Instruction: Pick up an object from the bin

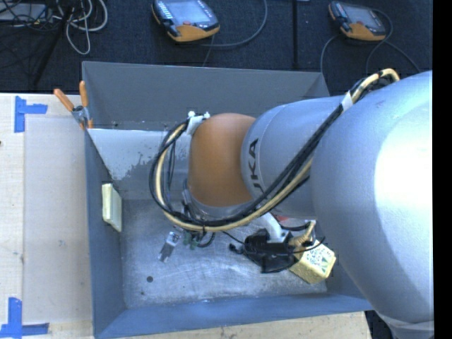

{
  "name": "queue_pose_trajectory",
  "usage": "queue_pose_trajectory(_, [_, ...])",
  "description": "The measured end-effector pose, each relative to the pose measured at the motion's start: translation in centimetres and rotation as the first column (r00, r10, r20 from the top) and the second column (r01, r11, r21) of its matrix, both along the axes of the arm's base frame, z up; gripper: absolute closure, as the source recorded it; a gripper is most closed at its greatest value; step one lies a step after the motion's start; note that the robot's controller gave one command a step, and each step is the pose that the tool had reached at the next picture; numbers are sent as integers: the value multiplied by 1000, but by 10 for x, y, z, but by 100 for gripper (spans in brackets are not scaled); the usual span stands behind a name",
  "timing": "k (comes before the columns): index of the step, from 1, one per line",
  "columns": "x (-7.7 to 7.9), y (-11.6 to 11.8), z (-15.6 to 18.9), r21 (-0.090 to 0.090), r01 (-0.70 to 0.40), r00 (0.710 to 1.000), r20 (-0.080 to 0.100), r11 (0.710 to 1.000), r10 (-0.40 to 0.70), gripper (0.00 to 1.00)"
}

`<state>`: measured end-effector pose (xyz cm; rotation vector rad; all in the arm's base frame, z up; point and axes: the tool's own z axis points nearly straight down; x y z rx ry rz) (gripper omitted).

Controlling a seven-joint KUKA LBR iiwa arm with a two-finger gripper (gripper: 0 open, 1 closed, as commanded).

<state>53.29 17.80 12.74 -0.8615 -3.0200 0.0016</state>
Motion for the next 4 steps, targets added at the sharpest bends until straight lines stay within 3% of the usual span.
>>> queue_pose_trajectory(1, [29,-7,-3,0,-210,978,1,978,210,0])
queue_pose_trajectory(2, [67,-24,2,0,-340,940,2,940,340,0])
queue_pose_trajectory(4, [71,-35,-10,1,-327,945,2,945,327,0])
